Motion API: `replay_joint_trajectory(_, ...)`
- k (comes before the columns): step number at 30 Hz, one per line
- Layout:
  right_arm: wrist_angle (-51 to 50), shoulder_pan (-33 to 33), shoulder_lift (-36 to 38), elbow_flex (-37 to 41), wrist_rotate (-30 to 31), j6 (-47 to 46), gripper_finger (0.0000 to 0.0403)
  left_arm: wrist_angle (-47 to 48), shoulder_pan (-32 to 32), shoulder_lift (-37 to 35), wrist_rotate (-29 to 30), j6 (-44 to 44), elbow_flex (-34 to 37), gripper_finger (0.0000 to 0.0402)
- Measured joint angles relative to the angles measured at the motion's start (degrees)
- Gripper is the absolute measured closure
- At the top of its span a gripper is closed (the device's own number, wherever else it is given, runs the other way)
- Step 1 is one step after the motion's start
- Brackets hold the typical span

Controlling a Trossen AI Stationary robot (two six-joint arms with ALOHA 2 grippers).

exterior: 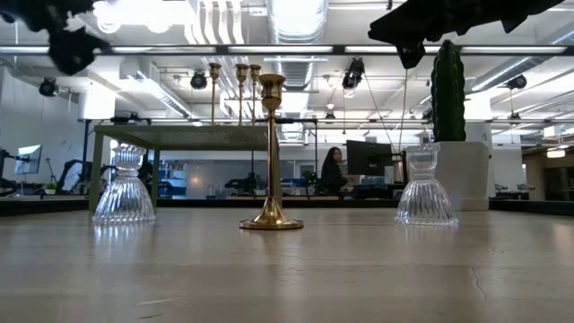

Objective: Pick & Place candle stick holders
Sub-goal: Put the bottom candle holder on the shelf

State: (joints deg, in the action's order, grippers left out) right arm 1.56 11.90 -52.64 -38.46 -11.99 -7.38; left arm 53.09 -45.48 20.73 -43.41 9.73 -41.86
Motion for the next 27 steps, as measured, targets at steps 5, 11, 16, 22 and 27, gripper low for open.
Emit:
replay_joint_trajectory(5,0.00,0.00,0.00,0.00,0.02,0.00,0.0329,8.97,0.01,-6.95,2.31,2.95,0.10,0.0154)
replay_joint_trajectory(11,0.00,0.00,0.00,0.00,0.04,-0.11,0.0323,13.21,-0.05,-17.10,1.77,8.37,0.99,0.0154)
replay_joint_trajectory(16,-0.02,0.00,0.00,0.00,0.09,-0.11,0.0327,15.57,-1.12,-20.33,-1.31,9.53,1.40,0.0154)
replay_joint_trajectory(22,-0.02,0.00,0.00,0.00,0.13,-0.09,0.0338,1.04,-4.45,-19.06,-12.43,6.66,8.19,0.0154)
replay_joint_trajectory(27,0.00,0.00,0.00,0.00,0.13,-0.09,0.0344,-6.66,-4.76,-19.34,-13.69,6.52,14.68,0.0154)
